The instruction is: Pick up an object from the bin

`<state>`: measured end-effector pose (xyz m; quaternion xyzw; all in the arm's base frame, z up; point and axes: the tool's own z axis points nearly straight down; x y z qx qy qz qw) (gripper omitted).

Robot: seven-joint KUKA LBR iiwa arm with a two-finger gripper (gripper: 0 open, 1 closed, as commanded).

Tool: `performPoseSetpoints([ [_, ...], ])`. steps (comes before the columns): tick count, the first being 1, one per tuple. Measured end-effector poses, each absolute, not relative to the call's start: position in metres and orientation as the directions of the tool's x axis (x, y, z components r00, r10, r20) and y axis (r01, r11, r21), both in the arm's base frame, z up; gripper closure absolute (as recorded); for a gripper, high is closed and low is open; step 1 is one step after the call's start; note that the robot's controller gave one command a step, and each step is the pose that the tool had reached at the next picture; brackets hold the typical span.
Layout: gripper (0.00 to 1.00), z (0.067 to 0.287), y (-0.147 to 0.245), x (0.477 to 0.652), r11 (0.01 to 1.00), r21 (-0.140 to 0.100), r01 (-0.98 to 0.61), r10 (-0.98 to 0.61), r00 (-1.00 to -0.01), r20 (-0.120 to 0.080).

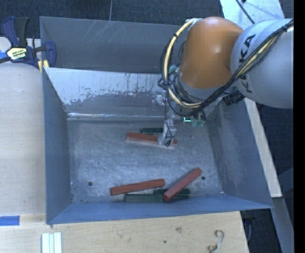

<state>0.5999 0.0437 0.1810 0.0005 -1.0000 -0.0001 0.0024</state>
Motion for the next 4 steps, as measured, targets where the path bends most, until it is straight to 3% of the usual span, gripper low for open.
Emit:
performPoseSetpoints([
  [1, 0.00, 0.0659, 0.0285, 0.6063, 0.999, 0.000, -0.053, -0.053, -0.999, 0.003],
  [4, 0.00, 0.0685, 0.0274, 0.6100, 0.999, 0.000, -0.045, -0.045, -0.999, -0.007],
])
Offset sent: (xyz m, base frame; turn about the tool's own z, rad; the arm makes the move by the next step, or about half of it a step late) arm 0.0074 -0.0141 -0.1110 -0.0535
